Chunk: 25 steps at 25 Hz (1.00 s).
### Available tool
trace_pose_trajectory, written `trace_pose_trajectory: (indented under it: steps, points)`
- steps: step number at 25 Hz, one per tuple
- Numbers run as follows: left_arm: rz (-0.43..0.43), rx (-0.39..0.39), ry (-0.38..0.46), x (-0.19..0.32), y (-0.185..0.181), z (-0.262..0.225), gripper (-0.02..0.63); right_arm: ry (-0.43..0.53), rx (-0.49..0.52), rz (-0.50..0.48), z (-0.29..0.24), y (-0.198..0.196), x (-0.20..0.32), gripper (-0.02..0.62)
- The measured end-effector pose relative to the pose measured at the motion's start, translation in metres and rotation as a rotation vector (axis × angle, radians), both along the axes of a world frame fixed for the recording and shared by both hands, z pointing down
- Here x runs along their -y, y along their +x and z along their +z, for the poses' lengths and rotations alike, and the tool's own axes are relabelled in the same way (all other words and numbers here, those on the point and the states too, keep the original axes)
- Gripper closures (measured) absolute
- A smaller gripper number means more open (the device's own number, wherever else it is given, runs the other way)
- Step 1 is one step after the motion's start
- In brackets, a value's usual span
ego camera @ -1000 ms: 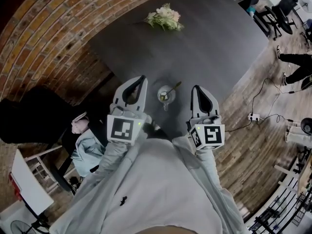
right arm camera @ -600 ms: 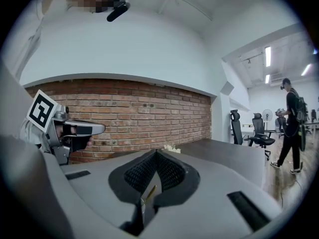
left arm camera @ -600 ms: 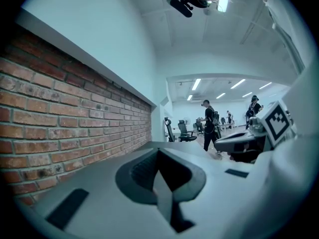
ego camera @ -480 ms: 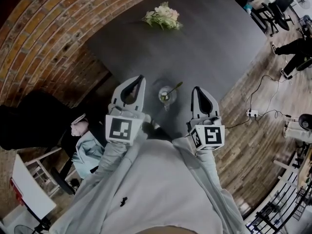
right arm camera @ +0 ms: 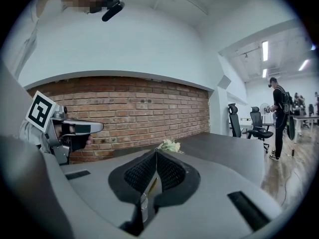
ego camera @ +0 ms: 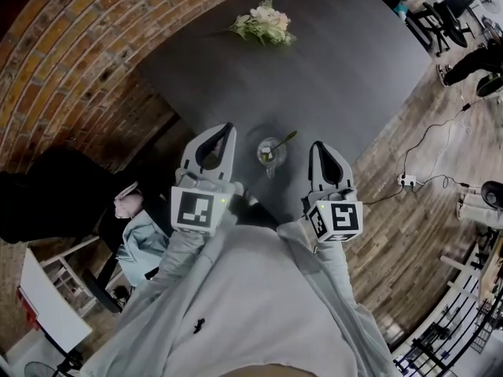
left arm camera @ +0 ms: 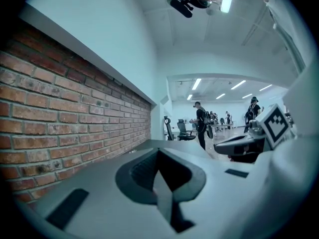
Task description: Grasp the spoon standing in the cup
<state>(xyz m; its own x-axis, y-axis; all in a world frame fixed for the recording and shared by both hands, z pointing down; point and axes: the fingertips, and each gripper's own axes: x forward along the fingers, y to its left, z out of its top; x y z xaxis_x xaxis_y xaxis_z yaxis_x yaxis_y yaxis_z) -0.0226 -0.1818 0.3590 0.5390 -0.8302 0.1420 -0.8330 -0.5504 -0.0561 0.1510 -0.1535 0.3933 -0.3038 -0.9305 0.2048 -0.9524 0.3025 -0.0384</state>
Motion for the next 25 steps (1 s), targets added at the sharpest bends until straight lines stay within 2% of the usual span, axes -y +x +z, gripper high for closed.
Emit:
trace_pose_trajectory:
  steps: [7, 8, 9, 10, 15, 25]
  points:
    - [-0.005, -0.008, -0.023, -0.004, -0.001, 0.002, 0.588, -0.024, 0.048, -0.019, 0.006, -0.002, 0.001, 0.577]
    - [-0.005, -0.007, -0.023, -0.004, -0.001, 0.003, 0.588, -0.032, 0.057, -0.025, 0.007, -0.003, 0.001, 0.563]
    - [-0.006, -0.008, -0.024, -0.004, -0.001, 0.003, 0.588, -0.042, 0.068, -0.034, 0.009, -0.004, 0.002, 0.506]
    - [-0.006, -0.007, -0.026, -0.004, -0.002, 0.004, 0.588, -0.051, 0.076, -0.041, 0.011, -0.005, 0.003, 0.479]
    - [0.008, 0.0, -0.026, -0.005, 0.001, 0.005, 0.588, -0.1, 0.089, -0.064, 0.027, -0.012, 0.008, 0.423]
    - [0.022, -0.008, -0.046, -0.008, 0.005, 0.014, 0.588, -0.162, 0.078, -0.069, 0.062, -0.019, 0.012, 0.413]
